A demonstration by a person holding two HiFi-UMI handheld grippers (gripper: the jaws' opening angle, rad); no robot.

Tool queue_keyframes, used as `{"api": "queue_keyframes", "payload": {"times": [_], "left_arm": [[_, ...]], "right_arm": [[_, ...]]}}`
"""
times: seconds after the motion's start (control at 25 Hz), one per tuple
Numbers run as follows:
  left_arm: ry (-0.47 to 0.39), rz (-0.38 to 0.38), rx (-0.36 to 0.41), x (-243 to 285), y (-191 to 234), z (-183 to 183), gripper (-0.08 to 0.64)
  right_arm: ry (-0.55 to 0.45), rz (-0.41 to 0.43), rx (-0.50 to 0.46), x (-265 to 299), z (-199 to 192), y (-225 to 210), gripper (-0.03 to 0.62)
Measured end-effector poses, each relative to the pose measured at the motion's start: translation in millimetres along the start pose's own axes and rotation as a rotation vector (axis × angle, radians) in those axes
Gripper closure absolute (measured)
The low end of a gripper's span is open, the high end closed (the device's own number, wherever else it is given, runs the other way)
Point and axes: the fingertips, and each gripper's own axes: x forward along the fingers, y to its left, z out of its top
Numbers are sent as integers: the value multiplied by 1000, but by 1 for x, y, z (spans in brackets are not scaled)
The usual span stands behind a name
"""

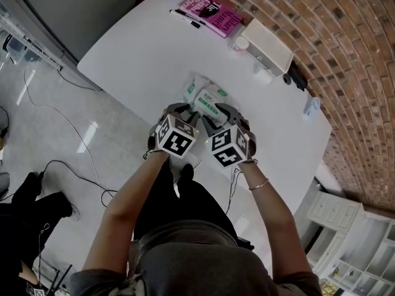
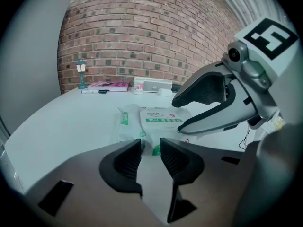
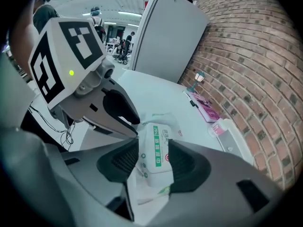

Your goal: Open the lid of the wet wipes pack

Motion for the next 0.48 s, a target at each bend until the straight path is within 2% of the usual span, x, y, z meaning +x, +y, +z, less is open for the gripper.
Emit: {"api": "queue_keyframes", "payload": {"times": [0.48], "left_arm": [[13,-13,-6,3,-1,1,430]], "right_arm": [[86,36,-89,19,-1,3,436]]}}
